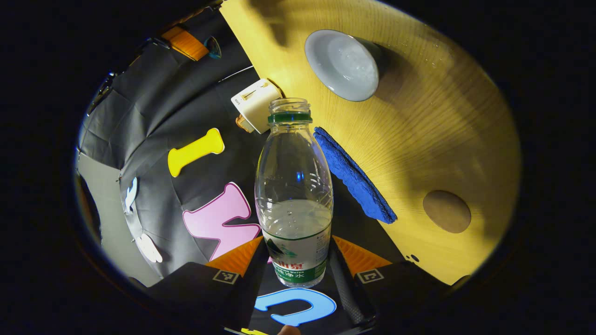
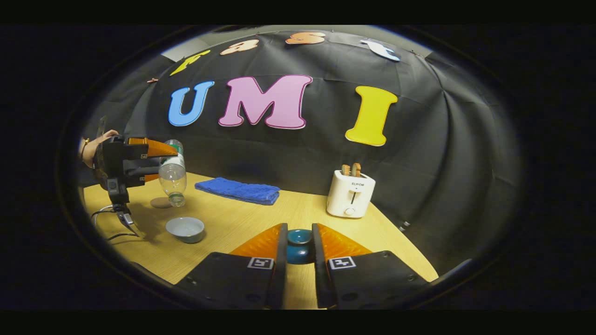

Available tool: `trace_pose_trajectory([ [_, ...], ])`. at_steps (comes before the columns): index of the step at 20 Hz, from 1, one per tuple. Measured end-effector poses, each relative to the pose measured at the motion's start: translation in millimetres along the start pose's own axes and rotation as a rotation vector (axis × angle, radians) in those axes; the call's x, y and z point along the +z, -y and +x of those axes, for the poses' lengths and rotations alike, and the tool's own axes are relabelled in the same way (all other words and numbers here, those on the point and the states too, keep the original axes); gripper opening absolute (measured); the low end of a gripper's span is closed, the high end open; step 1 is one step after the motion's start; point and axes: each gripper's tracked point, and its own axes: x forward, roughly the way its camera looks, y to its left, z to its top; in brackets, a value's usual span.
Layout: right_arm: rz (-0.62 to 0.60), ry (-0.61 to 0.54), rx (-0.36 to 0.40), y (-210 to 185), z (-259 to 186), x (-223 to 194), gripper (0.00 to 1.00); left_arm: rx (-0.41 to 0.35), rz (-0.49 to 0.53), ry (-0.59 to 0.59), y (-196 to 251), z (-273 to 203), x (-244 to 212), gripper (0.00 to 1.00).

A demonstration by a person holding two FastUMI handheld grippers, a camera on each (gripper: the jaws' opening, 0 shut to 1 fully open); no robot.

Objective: Open the teacup lid with one hand, grasp the water bottle and pour water into the teacup with the other hand; after pouring, place the water bottle on the coaster and then close the teacup lid.

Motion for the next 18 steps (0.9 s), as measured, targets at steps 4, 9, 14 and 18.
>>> trace_pose_trajectory([
  [4, 0.009, -0.004, -0.018, -8, 1, 3, 0.28, -0.069, -0.201, -0.035, 23, -4, -5, 0.76],
  [9, -0.008, -0.006, -0.044, -25, 1, 11, 0.28, -0.216, -0.743, -0.143, 60, -16, -2, 0.76],
  [14, -0.018, -0.005, -0.055, -47, 6, 23, 0.26, -0.235, -1.257, -0.201, 45, -18, -4, 0.76],
  [18, -0.017, -0.006, -0.055, -67, 13, 27, 0.28, -0.188, -1.643, -0.227, 43, -10, -15, 0.76],
])
